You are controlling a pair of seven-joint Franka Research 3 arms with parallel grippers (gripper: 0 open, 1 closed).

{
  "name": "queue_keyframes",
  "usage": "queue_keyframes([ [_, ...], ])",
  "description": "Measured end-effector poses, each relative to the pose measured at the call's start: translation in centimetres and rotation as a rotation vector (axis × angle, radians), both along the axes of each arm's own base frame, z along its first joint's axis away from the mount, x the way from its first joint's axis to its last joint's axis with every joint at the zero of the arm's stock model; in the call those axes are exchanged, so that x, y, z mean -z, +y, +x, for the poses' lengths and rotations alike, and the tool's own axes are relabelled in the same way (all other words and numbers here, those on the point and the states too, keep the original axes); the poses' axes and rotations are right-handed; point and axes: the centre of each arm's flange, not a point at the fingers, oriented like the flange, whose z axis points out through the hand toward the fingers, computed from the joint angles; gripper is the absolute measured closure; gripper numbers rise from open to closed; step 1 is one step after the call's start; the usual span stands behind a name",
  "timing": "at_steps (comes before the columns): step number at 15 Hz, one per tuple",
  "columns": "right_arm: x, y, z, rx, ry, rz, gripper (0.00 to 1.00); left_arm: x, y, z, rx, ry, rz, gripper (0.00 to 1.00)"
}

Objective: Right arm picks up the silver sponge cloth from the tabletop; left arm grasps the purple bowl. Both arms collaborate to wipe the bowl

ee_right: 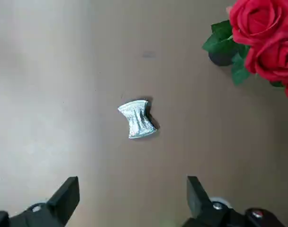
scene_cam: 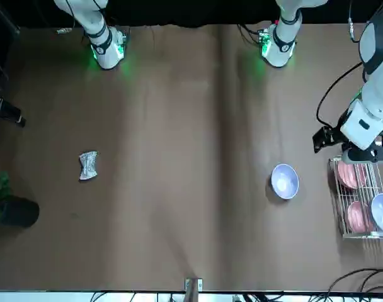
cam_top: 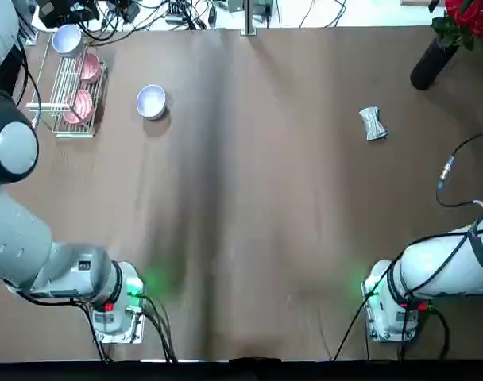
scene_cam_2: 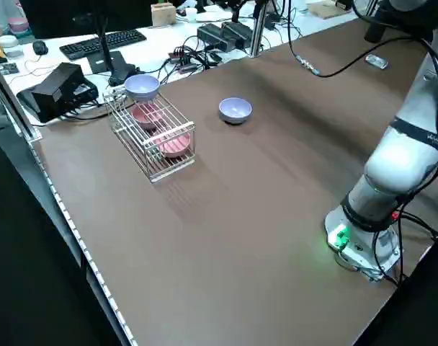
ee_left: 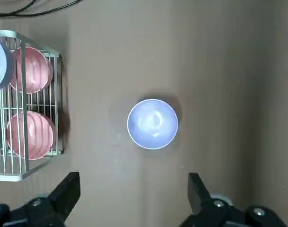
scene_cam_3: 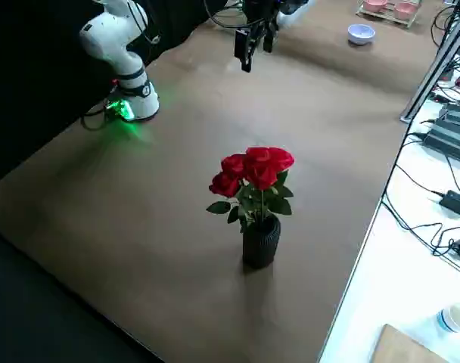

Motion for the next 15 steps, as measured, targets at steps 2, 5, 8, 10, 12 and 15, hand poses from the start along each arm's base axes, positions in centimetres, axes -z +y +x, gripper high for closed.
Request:
queue_keyframes([
  [2, 0.2, 0.0, 0.0, 0.0, 0.004, 0.001, 0.0, 0.0, 0.0, 0.0, 0.001, 0.0, 0.0, 0.0],
  [5, 0.6, 0.0, 0.1, 0.0, 0.012, 0.001, 0.0, 0.1, -0.4, 0.0, 0.006, 0.001, 0.0, 0.0],
  [8, 1.5, 0.1, 0.3, -0.001, 0.025, 0.005, 0.0, 0.4, -0.4, 0.1, 0.006, 0.007, 0.0, 0.0],
  [10, 3.3, 0.2, 0.7, -0.002, 0.031, 0.006, 0.0, 2.3, -0.1, 0.6, 0.003, 0.041, 0.0, 0.0],
  [12, 5.7, 0.3, 1.3, -0.001, 0.05, 0.007, 0.0, 5.6, 0.2, 1.6, -0.002, 0.092, 0.0, 0.0],
  [15, 10.2, 0.5, 2.5, -0.001, 0.119, 0.01, 0.01, 12.4, 1.1, 3.5, -0.013, 0.085, -0.016, 0.0],
])
